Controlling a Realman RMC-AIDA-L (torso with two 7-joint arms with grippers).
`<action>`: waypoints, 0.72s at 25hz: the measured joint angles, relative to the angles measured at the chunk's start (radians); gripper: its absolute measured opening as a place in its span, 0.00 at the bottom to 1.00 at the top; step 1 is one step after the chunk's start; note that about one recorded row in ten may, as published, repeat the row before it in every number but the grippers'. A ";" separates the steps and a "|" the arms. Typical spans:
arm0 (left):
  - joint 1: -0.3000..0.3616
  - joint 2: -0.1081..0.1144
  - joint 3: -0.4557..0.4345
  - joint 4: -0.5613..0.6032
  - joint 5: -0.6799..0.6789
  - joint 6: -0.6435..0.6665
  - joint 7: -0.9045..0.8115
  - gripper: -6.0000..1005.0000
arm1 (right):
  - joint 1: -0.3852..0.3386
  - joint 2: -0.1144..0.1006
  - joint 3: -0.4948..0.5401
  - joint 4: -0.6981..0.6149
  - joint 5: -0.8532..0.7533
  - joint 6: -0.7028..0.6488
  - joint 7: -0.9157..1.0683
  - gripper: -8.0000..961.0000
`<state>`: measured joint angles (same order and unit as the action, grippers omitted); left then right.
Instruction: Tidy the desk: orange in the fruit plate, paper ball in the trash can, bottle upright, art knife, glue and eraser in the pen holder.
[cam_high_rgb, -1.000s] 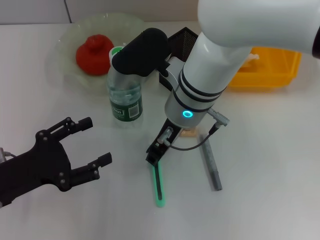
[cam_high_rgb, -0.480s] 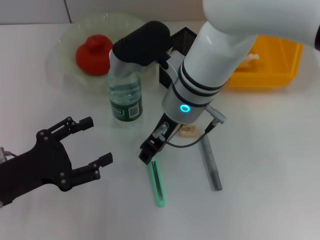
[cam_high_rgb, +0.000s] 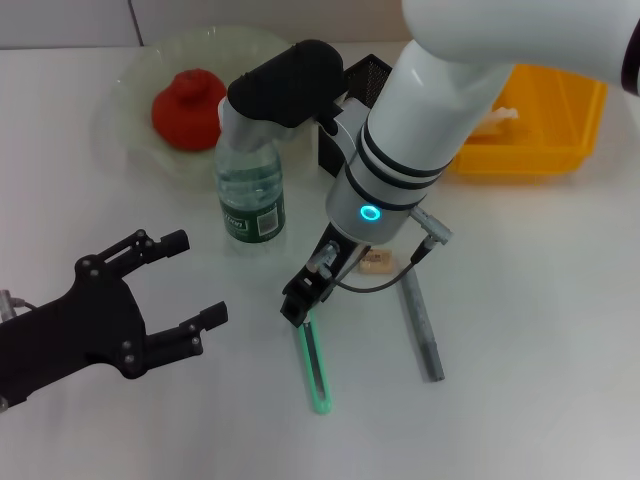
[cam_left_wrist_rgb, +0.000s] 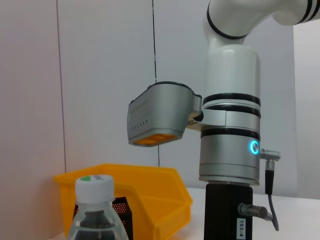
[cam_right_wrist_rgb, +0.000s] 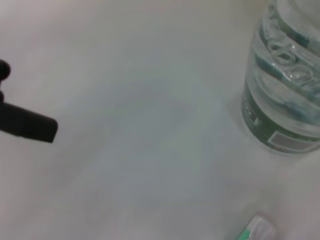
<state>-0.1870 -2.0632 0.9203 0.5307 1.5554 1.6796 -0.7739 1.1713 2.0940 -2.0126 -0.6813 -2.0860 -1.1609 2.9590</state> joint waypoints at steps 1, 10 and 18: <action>-0.002 0.000 0.000 0.000 0.000 0.000 0.000 0.84 | 0.000 0.000 0.000 0.000 0.000 0.000 0.000 0.46; -0.018 0.001 0.001 -0.026 0.000 -0.001 0.008 0.84 | -0.005 0.000 -0.002 0.008 0.005 0.002 0.000 0.46; -0.022 0.000 0.002 -0.026 0.001 -0.002 0.011 0.84 | -0.006 0.000 0.001 0.008 0.007 0.003 0.000 0.45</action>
<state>-0.2085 -2.0630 0.9219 0.5044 1.5564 1.6781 -0.7630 1.1649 2.0939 -2.0118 -0.6728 -2.0793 -1.1579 2.9590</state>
